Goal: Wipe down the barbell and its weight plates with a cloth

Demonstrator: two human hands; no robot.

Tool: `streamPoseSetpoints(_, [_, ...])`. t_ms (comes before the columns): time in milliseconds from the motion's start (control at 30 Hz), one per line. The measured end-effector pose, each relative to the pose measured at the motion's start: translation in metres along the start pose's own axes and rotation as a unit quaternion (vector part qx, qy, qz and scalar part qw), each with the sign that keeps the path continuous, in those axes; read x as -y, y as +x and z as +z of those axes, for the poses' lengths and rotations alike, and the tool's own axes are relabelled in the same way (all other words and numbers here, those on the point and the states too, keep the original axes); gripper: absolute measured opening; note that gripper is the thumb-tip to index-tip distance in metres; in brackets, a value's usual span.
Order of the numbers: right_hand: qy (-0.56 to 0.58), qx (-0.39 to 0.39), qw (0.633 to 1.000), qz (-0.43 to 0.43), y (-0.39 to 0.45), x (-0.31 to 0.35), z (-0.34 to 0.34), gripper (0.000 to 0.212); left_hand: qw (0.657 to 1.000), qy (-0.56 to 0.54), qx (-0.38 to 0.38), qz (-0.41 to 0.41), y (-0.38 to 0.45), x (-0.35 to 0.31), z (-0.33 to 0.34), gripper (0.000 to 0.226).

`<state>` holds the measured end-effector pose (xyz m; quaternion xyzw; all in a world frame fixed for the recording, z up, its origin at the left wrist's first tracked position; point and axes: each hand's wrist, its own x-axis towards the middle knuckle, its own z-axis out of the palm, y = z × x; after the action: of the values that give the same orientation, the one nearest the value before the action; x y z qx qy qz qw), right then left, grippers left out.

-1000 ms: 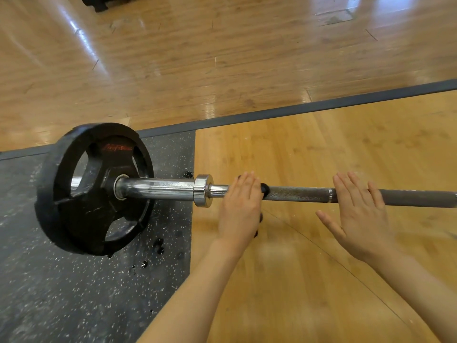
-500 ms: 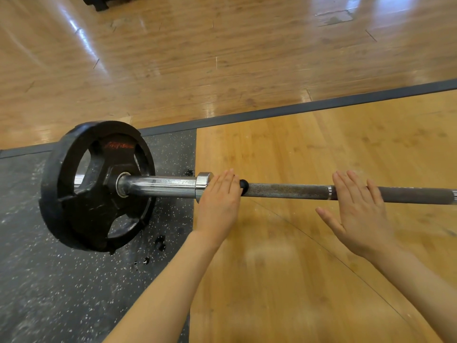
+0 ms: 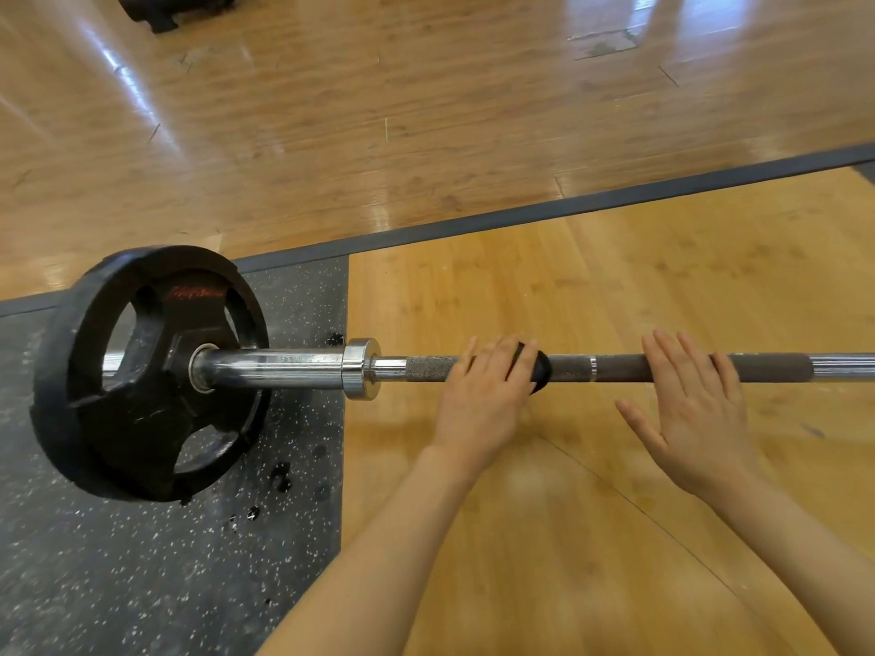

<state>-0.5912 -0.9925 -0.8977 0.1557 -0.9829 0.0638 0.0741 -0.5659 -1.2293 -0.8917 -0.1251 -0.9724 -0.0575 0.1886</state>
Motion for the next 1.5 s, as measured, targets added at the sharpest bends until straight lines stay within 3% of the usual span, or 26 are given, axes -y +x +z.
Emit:
streamPoseSetpoints(200, [0.002, 0.0, 1.0, 0.002, 0.001, -0.001, 0.004, 0.08, 0.997, 0.046, 0.011, -0.068, -0.023, 0.052, -0.016, 0.038])
streamPoseSetpoints(367, [0.0, 0.003, 1.0, -0.012, 0.002, -0.006, 0.007, 0.08, 0.994, -0.005, -0.008, -0.105, -0.02, 0.044, -0.014, 0.031])
streamPoseSetpoints(733, [0.0, 0.012, 1.0, -0.009, 0.002, -0.009, 0.005, 0.082, 0.997, -0.07, -0.029, -0.031, 0.025, -0.052, 0.018, 0.033])
streamPoseSetpoints(1100, [-0.021, 0.02, 0.999, -0.031, -0.005, -0.008, -0.007, 0.079, 0.999, -0.031, -0.007, 0.016, 0.014, -0.029, 0.004, 0.04])
streamPoseSetpoints(1500, [-0.021, 0.0, 1.0, -0.015, -0.025, 0.003, -0.008, 0.079, 0.998, -0.017, -0.035, -0.044, -0.042, 0.029, -0.021, 0.033])
